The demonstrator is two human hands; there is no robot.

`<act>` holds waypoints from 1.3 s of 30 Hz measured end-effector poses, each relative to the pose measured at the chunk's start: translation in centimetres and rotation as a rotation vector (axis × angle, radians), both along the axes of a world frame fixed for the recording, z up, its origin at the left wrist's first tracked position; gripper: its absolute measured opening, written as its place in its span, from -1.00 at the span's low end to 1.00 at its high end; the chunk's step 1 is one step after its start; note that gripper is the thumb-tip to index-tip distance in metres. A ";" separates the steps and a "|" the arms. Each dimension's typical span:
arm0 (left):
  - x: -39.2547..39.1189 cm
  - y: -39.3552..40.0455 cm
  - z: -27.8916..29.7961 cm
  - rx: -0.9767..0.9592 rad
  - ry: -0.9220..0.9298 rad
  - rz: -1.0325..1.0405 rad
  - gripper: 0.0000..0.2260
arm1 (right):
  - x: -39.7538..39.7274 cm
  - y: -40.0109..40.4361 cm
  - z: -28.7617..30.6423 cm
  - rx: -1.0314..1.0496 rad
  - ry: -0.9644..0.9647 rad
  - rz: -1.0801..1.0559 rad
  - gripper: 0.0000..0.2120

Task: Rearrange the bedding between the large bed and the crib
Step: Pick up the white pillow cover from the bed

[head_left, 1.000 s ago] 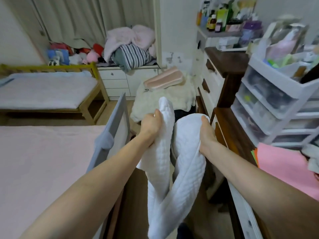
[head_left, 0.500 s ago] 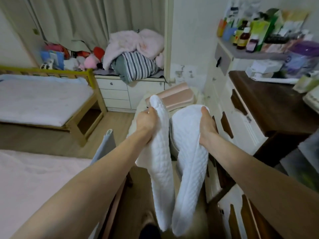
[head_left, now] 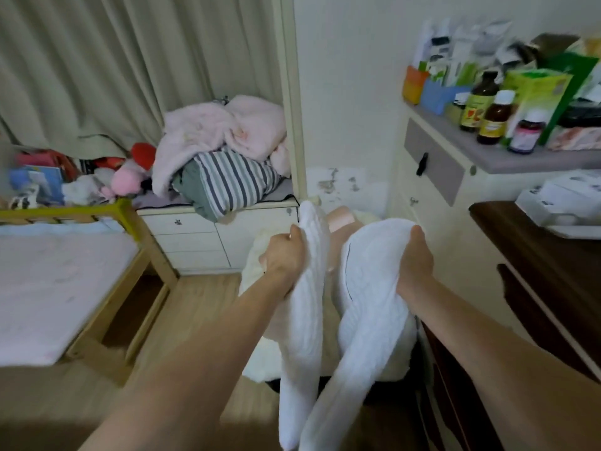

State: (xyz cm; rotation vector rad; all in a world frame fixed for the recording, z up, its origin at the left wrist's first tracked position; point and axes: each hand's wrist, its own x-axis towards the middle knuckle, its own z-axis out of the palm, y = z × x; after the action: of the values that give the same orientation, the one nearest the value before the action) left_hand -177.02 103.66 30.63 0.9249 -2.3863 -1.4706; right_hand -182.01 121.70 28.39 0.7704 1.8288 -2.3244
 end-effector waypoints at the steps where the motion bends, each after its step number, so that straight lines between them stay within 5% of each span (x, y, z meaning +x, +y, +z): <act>1: -2.2 -0.5 -0.2 -0.003 0.012 -0.003 -0.50 | -2.5 -0.4 -0.3 -0.025 -0.014 -0.016 -0.31; 13: -23.5 -4.3 -0.4 0.127 0.086 0.040 -0.61 | -25.2 -3.1 -0.7 0.128 -0.016 -0.117 -0.26; 24: -37.8 -3.1 0.6 0.285 0.052 -0.342 -0.72 | -34.2 -3.5 -0.6 0.395 0.029 -0.302 -0.35; 28: -42.1 -5.5 -2.0 0.144 0.031 -0.483 -0.67 | -36.4 -4.0 -1.5 0.262 -0.075 -0.388 -0.28; 35: -49.0 -7.9 -12.9 -0.356 -0.063 -0.648 -0.64 | -39.4 -4.3 -8.6 0.322 -0.117 -0.495 -0.32; 39: -54.9 -9.3 -18.3 -0.395 -0.122 -0.614 -0.73 | -43.2 -4.4 -13.3 0.319 -0.198 -0.510 -0.28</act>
State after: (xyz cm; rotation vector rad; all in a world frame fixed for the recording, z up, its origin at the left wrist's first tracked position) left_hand -231.91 94.32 12.37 0.1963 -3.0642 -1.0268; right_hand -225.18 117.35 15.04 1.6140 2.1294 -2.1108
